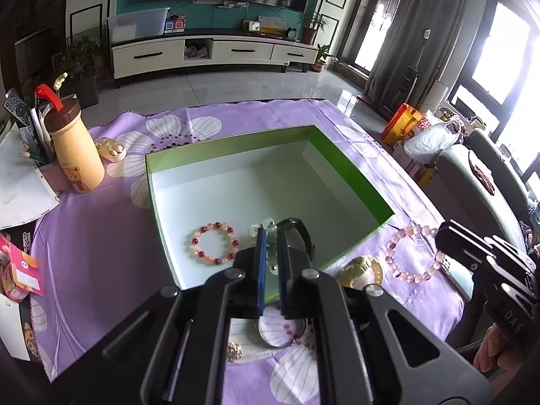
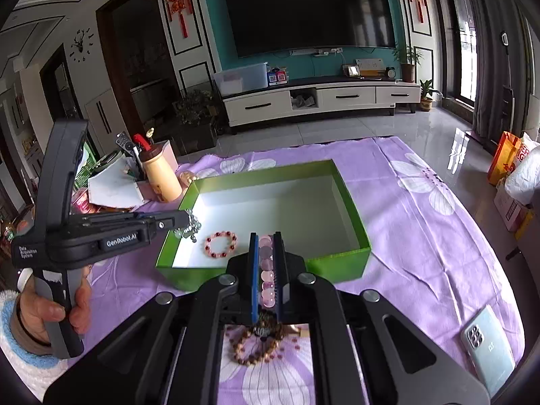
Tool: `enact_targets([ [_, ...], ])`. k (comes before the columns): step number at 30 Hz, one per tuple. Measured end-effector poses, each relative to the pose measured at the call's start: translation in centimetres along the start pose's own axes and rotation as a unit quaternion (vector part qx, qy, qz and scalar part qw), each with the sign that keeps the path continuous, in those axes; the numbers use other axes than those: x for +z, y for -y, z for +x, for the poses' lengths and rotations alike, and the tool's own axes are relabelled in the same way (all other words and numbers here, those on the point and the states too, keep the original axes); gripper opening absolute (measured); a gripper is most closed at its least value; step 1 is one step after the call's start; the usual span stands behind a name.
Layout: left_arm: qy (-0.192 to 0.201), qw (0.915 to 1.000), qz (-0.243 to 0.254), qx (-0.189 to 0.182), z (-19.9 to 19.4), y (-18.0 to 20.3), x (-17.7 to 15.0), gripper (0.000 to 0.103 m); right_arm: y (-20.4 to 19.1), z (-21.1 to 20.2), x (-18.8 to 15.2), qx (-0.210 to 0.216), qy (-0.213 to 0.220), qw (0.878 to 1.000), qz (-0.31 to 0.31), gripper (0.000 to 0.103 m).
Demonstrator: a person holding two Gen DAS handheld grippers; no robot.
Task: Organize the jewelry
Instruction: 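Carry both items into the green box and open both tools, then move both open tools back toward the remaining jewelry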
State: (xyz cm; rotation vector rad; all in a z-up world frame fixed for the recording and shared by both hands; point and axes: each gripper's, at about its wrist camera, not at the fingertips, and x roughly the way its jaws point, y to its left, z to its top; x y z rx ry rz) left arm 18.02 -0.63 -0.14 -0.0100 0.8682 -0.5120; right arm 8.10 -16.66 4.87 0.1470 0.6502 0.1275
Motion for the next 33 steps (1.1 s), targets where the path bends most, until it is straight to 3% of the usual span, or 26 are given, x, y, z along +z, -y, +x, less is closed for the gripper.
enact_targets([
  [12, -0.034, 0.9992, -0.016, 0.016, 5.9, -1.4, 2.6, 0.005, 1.7, 6.9, 2.0, -0.003, -0.039, 0.999, 0.015, 0.007],
  [26, -0.08, 0.9956, -0.022, 0.045, 11.6, -1.8, 3.4, 0.006, 3.5, 12.5, 1.2, -0.022, -0.087, 0.995, 0.031, 0.008],
  [29, -0.078, 0.9956, -0.02, 0.047, 11.7, -1.5, 3.5, 0.024, 4.2, 12.6, 1.2, -0.012, -0.086, 0.995, 0.051, 0.019],
  [33, -0.062, 0.9966, -0.011, 0.052, 10.7, -1.0, 3.5, 0.048, 4.4, 11.7, 0.9, -0.007, -0.079, 0.995, 0.058, 0.026],
])
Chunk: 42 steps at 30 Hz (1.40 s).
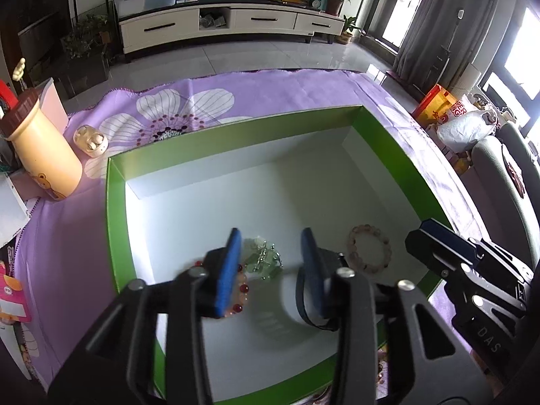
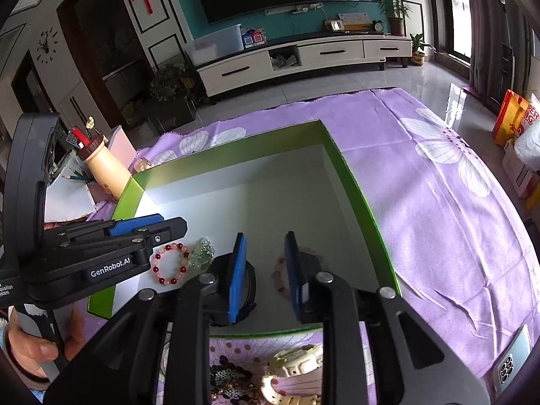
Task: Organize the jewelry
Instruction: 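Move both open tools back toward the remaining jewelry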
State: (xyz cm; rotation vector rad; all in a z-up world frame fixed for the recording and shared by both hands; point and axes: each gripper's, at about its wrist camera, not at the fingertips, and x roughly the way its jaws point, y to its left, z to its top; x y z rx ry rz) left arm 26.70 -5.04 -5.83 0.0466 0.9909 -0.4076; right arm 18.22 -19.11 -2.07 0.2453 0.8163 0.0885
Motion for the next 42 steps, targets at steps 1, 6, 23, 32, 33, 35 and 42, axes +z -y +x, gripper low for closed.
enact_targets([
  [1, 0.005, 1.0, 0.002, 0.004, -0.3, 0.0, -0.1, 0.052, 0.0, -0.4, -0.2, 0.001, 0.003, 1.0, 0.0, 0.026],
  [6, 0.021, 0.9997, -0.004, 0.012, -2.5, -0.6, -0.8, 0.069, 0.3, -2.4, -1.0, 0.012, 0.015, 1.0, 0.005, 0.029],
  [23, 0.066, 0.996, -0.054, 0.025, -12.7, -5.5, -11.3, 0.085, -0.5, -9.3, -10.2, 0.047, 0.01, 0.999, 0.005, 0.034],
  [32, -0.016, 0.9984, -0.055, -0.003, -9.6, -5.8, -18.2, 0.085, -3.0, -8.9, -15.4, 0.04, -0.03, 0.998, -0.035, 0.034],
  [33, -0.02, 0.9984, -0.051, -0.013, -9.4, -5.5, -18.6, 0.085, -3.2, -8.8, -15.7, 0.04, -0.032, 0.998, -0.04, 0.034],
  [35, -0.024, 0.9983, -0.045, -0.029, -9.2, -5.3, -19.2, 0.085, -3.8, -8.4, -16.2, 0.038, -0.039, 0.997, -0.054, 0.034],
  [42, -0.015, 0.9961, -0.028, -0.082, -9.4, -4.8, -19.8, 0.079, -5.4, -6.5, -16.7, 0.035, -0.062, 0.994, -0.088, 0.034],
])
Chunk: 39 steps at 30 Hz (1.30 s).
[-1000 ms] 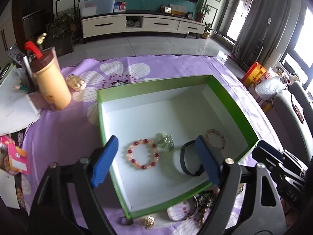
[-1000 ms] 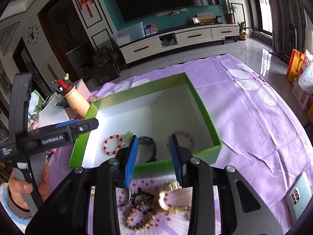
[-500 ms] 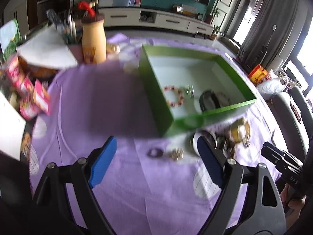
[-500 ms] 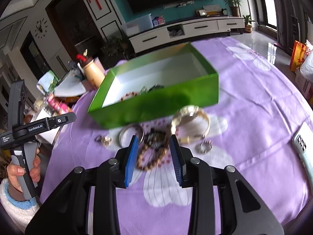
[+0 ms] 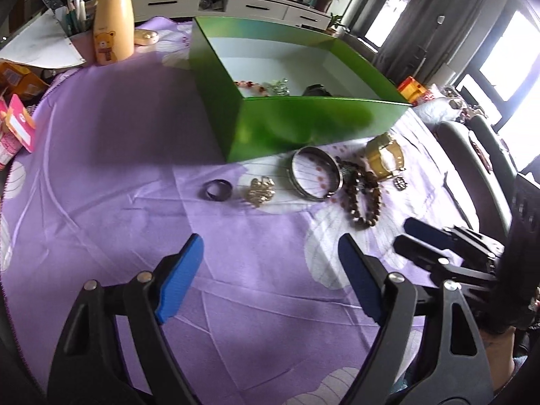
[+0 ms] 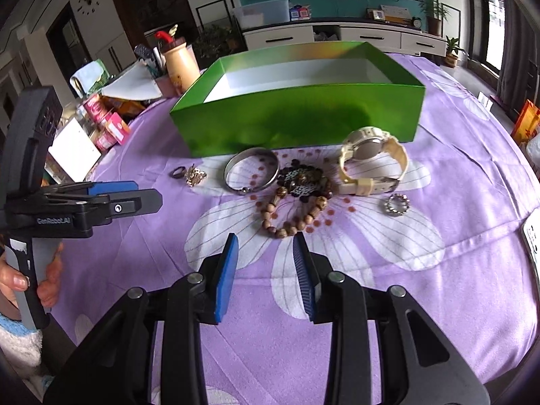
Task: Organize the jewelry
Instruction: 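Move both open tools back toward the remaining jewelry, then grasp the gold brooch with the left tool while the right tool grasps the wooden bead bracelet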
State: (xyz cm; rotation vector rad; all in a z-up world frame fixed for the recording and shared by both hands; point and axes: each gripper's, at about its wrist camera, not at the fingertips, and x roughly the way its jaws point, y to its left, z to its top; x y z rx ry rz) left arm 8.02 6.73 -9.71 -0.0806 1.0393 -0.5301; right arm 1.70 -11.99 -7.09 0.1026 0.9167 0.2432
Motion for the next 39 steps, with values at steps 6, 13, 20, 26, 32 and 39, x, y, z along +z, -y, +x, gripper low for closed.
enact_targets([
  [6, -0.015, 0.9997, 0.01, -0.016, 1.6, 0.7, 0.6, 0.055, -0.2, 1.7, 0.5, 0.003, -0.015, 1.0, -0.008, 0.034],
  [13, -0.019, 0.9997, 0.009, -0.008, 3.3, 0.7, 1.5, 0.051, -0.8, 2.9, 1.1, 0.0, -0.021, 0.999, -0.034, 0.034],
  [20, -0.013, 0.9997, 0.018, 0.007, 4.5, 0.7, 2.6, 0.05, -0.9, 3.7, 2.0, -0.012, -0.023, 0.999, -0.046, 0.034],
  [26, -0.004, 0.9988, 0.038, 0.029, 5.2, 1.2, 3.2, 0.049, -0.8, 4.5, 2.1, -0.016, -0.03, 0.998, -0.053, 0.034],
  [32, 0.007, 0.9952, 0.071, 0.067, 5.7, 2.0, 3.1, 0.031, -1.5, 4.9, 2.1, -0.045, -0.026, 0.996, -0.072, 0.025],
  [39, 0.015, 0.9934, 0.078, 0.083, 5.5, 1.9, 2.9, 0.021, -1.4, 5.0, 2.2, -0.054, -0.021, 0.996, -0.06, 0.007],
])
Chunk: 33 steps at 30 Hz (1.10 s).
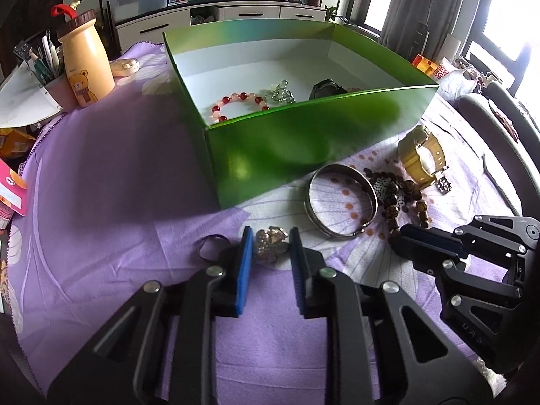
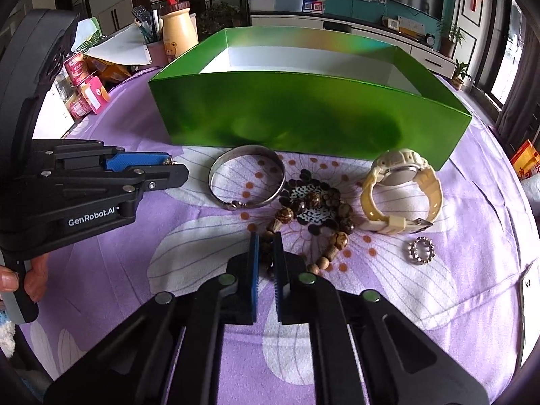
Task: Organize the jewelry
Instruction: 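Grasp the gold brooch with the left tool while the right tool grasps the wooden bead bracelet, then carry both items over the green box and open the right tool to drop the bracelet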
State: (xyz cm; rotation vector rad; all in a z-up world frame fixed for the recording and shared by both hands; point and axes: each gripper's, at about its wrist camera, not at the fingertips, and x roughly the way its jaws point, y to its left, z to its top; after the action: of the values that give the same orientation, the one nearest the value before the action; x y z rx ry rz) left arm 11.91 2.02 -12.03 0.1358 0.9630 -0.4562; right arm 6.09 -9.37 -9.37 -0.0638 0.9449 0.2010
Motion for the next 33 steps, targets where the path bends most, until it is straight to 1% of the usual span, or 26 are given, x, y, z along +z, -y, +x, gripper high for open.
enact_targets([
  [3, -0.002, 0.9999, -0.01, -0.01, -0.2, -0.2, -0.1, 0.021, 0.8, -0.4, 0.0, 0.012, 0.0, 1.0, 0.029, 0.007],
  [8, -0.011, 0.9995, -0.022, -0.019, -0.5, -0.5, -0.2, 0.02, 2.6, -2.6, 0.1, 0.047, 0.027, 0.996, 0.077, 0.007],
  [14, -0.004, 0.9989, -0.034, -0.031, -1.9, -0.6, -0.2, 0.02, 4.0, -5.0, 0.4, 0.075, 0.055, 0.989, 0.112, 0.007],
  [21, 0.014, 0.9981, -0.038, -0.046, -4.2, -0.4, 0.3, 0.02, 4.6, -8.0, 0.9, 0.088, 0.09, 0.985, 0.119, 0.007],
  [26, 0.026, 0.9974, -0.037, -0.055, -5.7, -0.2, 0.7, 0.02, 4.8, -9.2, 1.5, 0.093, 0.107, 0.982, 0.123, 0.007],
  [33, 0.041, 0.9966, -0.033, -0.063, -7.4, 0.1, 2.1, 0.02, 5.2, -10.5, 2.6, 0.082, 0.123, 0.982, 0.121, 0.007],
])
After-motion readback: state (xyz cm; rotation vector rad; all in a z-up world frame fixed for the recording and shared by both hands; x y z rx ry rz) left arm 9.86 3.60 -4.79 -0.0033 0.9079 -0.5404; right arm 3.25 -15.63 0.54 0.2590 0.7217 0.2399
